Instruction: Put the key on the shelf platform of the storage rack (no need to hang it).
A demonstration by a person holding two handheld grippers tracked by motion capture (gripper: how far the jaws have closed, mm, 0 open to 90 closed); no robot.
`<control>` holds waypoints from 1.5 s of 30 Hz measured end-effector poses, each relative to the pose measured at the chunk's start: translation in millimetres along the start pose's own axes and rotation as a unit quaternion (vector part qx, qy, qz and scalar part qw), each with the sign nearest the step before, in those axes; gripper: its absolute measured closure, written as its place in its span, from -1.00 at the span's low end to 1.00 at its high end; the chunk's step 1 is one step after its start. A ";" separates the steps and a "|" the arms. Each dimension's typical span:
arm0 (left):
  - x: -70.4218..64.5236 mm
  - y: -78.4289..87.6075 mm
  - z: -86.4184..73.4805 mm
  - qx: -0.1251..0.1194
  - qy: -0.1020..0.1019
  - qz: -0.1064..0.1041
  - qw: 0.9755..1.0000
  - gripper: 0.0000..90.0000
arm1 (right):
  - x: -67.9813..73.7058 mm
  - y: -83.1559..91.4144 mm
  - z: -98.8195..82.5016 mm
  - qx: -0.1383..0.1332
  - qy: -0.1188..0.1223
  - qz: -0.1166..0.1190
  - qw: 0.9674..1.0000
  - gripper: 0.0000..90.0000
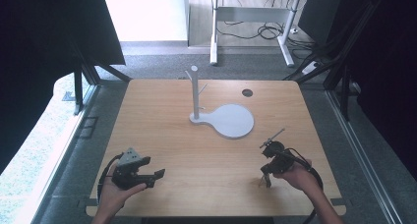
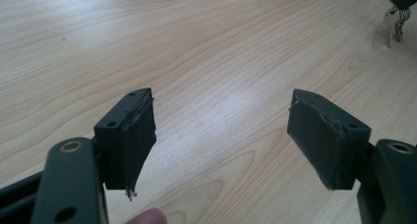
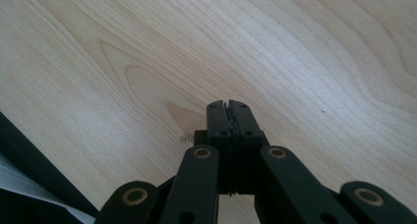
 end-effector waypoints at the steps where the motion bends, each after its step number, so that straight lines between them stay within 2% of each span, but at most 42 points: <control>1: 0.1 0.3 0.3 -0.001 0.000 0.000 1.000 -0.41 | -1.4 3.0 0.6 -0.003 0.001 -0.002 1.000 1.00; 6: 1.5 3.0 2.2 -0.009 0.004 0.002 1.000 -0.41 | -4.3 14.2 3.0 -0.015 0.002 -0.004 1.000 1.00; 13: 2.1 1.7 1.0 -0.006 0.006 0.001 1.000 -0.41 | -8.1 23.6 7.4 -0.022 -0.003 -0.003 1.000 1.00; 20: 2.4 0.8 0.4 -0.004 0.005 0.001 1.000 -0.41 | -10.9 25.3 13.3 -0.021 0.002 -0.003 1.000 1.00; 34: 3.2 0.0 -0.1 -0.003 0.007 -0.001 1.000 -0.41 | -11.1 31.3 36.0 -0.017 0.015 -0.006 1.000 1.00; 45: 2.7 -1.1 -0.7 -0.001 0.006 -0.002 1.000 -0.41 | -13.7 31.0 54.1 -0.020 0.017 0.000 1.000 1.00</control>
Point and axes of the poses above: each handheld gripper's, and its own axes: y roughly backward along the jaws, z roughly out of its top, x roughly to its left, the point moved 9 cm from there along -y, roughly forward along the jaws, and after that the axes turned 2 degrees about y, right-handed, at the moved point
